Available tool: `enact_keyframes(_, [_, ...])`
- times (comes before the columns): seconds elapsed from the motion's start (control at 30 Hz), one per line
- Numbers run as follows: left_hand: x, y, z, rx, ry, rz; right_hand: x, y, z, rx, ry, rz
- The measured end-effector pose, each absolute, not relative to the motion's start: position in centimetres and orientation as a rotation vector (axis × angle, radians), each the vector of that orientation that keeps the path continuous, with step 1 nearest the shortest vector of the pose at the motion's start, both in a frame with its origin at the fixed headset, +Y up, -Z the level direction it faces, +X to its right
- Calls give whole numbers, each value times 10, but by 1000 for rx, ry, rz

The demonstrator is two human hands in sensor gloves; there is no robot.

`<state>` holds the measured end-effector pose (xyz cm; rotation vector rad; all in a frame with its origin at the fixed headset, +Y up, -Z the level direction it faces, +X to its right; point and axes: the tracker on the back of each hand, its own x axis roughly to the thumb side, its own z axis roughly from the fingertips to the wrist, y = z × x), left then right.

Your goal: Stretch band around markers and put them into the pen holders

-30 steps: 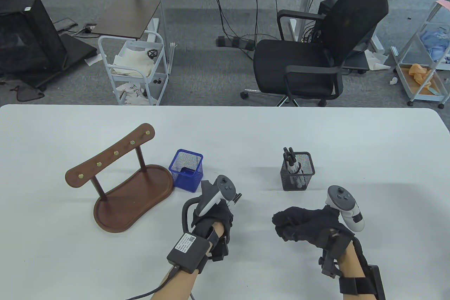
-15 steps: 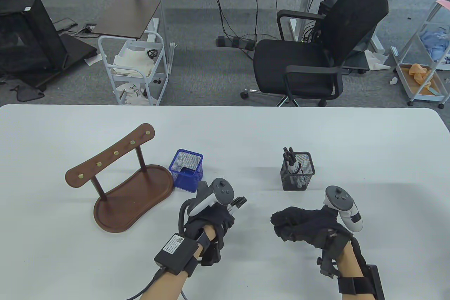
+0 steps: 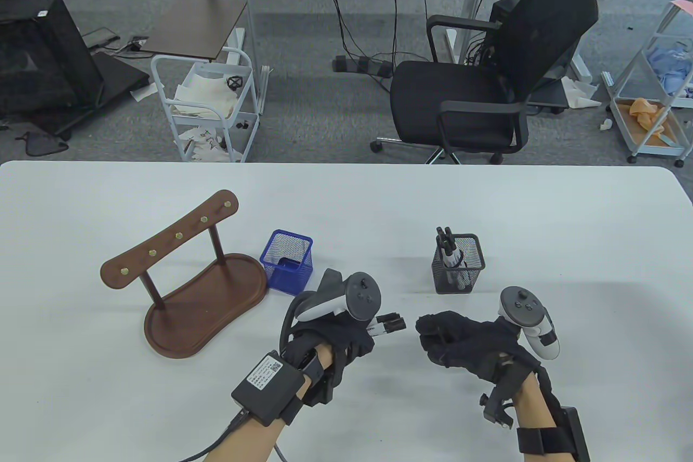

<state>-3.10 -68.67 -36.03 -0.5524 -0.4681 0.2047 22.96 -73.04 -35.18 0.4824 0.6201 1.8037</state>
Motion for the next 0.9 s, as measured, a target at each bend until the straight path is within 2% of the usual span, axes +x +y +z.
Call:
enact_keyframes(0.27, [-11, -674, -353, -596, -533, 109, 227, -724, -349, 458, 502, 1884])
enact_keyframes(0.9, [18, -672, -341, -553, -577, -8, 214, -721, -343, 455, 430, 2050])
